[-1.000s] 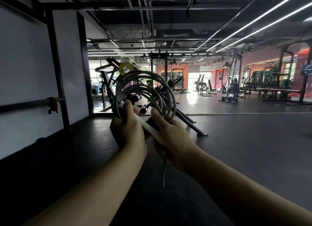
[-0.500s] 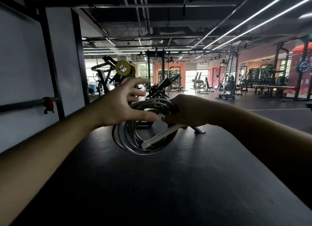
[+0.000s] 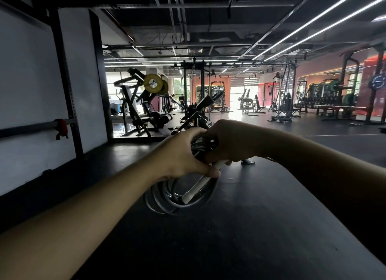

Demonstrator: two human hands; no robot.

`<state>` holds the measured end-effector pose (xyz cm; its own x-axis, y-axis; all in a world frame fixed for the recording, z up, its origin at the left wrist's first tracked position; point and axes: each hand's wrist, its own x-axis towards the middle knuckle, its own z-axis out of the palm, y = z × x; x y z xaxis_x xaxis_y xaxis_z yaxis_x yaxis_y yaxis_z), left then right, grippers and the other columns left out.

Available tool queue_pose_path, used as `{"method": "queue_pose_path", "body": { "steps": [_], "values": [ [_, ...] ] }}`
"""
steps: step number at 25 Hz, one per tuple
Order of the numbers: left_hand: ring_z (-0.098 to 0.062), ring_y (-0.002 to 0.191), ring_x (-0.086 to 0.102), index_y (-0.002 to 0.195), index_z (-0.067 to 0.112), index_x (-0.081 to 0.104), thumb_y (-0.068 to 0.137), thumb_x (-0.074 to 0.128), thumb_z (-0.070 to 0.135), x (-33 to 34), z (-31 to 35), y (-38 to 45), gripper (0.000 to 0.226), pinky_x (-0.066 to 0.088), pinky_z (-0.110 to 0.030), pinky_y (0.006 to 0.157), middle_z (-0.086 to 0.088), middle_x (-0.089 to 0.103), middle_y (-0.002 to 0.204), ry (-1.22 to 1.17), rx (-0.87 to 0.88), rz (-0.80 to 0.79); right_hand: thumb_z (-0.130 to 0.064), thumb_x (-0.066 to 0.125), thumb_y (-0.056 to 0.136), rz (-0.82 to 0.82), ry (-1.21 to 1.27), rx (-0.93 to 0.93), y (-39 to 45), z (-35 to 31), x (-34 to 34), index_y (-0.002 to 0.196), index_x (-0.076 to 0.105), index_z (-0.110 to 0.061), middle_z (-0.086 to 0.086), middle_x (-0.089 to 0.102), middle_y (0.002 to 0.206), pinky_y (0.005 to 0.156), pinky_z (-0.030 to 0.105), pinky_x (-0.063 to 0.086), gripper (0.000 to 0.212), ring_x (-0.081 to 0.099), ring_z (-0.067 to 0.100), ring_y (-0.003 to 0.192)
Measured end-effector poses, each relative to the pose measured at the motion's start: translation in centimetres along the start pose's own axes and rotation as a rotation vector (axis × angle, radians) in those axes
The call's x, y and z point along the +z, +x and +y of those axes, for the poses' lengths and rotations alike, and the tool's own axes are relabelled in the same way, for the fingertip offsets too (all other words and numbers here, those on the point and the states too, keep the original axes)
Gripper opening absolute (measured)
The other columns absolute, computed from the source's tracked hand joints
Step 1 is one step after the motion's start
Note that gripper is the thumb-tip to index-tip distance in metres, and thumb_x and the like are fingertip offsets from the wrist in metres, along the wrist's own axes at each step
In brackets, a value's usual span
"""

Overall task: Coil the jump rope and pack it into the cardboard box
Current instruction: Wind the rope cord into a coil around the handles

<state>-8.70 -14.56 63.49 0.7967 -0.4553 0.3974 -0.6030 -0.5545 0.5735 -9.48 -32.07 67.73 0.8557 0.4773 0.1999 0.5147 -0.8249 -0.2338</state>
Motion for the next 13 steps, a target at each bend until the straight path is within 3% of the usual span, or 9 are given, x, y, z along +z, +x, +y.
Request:
{"method": "queue_pose_path", "body": {
  "steps": [2,4,6,8,10,13],
  "values": [
    [0.017,0.111,0.055,0.136,0.03,0.054,0.061,0.096,0.02,0.3,-0.3,-0.3,0.086,0.042,0.001,0.083,0.019,0.067,0.122,-0.059,0.021,0.047,-0.019,0.075,0.087,-0.008,0.045,-0.005,0.0,0.0,-0.2,0.1,0.074,-0.01,0.005,0.071,0.067,0.04,0.011,0.042,0.016,0.056,0.0,0.04],
    [0.01,0.114,0.057,0.136,0.034,0.053,0.064,0.094,0.022,0.2,-0.5,-0.6,0.085,0.043,-0.006,0.09,0.02,0.066,0.125,-0.044,0.058,0.108,-0.023,0.078,0.085,-0.003,0.125,-0.018,0.1,0.1,-0.5,0.103,0.075,-0.022,0.012,0.076,0.08,0.047,0.018,0.047,0.018,0.061,0.008,0.052],
    [0.011,0.112,0.06,0.128,0.047,0.053,0.064,0.093,0.024,-0.3,-0.8,-0.9,0.079,0.046,-0.013,0.096,0.026,0.066,0.121,-0.053,0.096,0.166,-0.03,0.083,0.082,-0.01,0.206,-0.024,0.0,0.0,-1.0,0.102,0.076,-0.03,0.013,0.074,0.079,0.049,0.025,0.044,0.021,0.056,0.017,0.06],
    [0.013,0.111,0.062,0.123,0.054,0.053,0.066,0.093,0.023,-1.0,-1.1,-1.3,0.076,0.046,-0.013,0.096,0.029,0.066,0.119,-0.074,0.131,0.192,-0.035,0.082,0.083,-0.02,0.255,-0.04,-0.3,-0.1,-1.4,0.104,0.078,-0.025,0.008,0.061,0.069,0.045,0.023,0.035,0.024,0.046,0.02,0.059],
    [0.011,0.11,0.064,0.127,0.047,0.055,0.07,0.09,0.015,-1.4,-0.9,-1.7,0.074,0.048,-0.011,0.092,0.022,0.068,0.121,-0.134,0.154,0.21,-0.038,0.076,0.088,0.011,0.365,-0.075,-0.6,-0.2,-1.7,0.107,0.075,-0.018,0.005,0.052,0.065,0.043,0.024,0.03,0.028,0.04,0.018,0.052],
    [0.011,0.078,0.071,0.12,0.027,0.064,0.077,0.082,0.002,-1.0,-0.3,-2.2,0.053,0.049,-0.004,0.067,0.014,0.074,0.1,-0.322,0.113,0.268,-0.05,0.059,0.096,0.092,0.533,-0.091,-1.0,-0.5,-1.8,0.1,0.062,0.001,0.002,0.043,0.06,0.044,0.023,0.028,0.052,0.034,0.01,0.045]
  ]
}}
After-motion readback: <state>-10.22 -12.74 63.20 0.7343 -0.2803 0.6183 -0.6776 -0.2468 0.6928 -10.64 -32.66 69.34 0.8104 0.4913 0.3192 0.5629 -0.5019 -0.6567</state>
